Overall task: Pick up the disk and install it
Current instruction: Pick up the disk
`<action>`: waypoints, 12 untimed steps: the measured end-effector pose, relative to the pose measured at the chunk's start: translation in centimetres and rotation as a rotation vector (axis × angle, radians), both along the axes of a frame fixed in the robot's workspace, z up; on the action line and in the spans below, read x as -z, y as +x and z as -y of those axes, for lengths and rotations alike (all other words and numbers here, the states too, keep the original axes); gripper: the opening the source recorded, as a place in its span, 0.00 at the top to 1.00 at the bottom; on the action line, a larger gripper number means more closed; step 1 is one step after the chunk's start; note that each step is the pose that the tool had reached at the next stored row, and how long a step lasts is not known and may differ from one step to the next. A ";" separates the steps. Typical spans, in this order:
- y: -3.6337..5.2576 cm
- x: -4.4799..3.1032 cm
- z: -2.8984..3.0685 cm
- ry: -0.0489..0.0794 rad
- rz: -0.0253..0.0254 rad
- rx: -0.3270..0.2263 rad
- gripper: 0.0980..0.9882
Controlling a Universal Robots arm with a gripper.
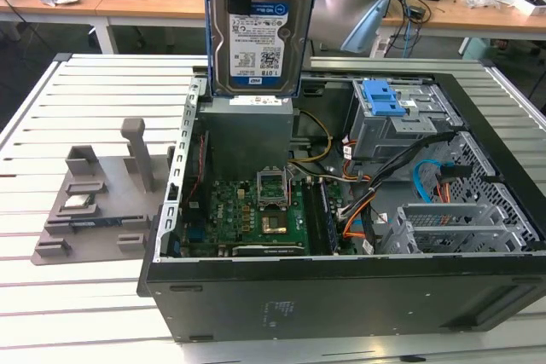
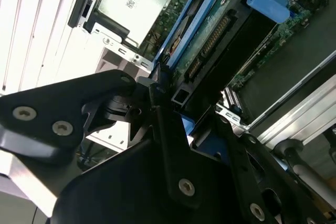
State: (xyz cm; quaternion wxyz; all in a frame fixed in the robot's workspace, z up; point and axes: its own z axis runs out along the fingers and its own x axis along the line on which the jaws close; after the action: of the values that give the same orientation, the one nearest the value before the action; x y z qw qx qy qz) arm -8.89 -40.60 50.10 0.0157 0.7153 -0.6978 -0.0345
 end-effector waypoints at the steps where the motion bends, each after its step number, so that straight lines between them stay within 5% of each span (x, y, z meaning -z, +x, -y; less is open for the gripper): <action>1: 0.00 0.01 0.11 0.000 0.0000 0.000 0.70; 12: 0.00 0.20 2.56 0.000 -0.0001 0.000 0.70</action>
State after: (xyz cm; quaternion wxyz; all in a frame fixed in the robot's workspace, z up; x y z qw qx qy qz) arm -8.89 -43.16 49.90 0.0157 0.7153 -0.6978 -0.0345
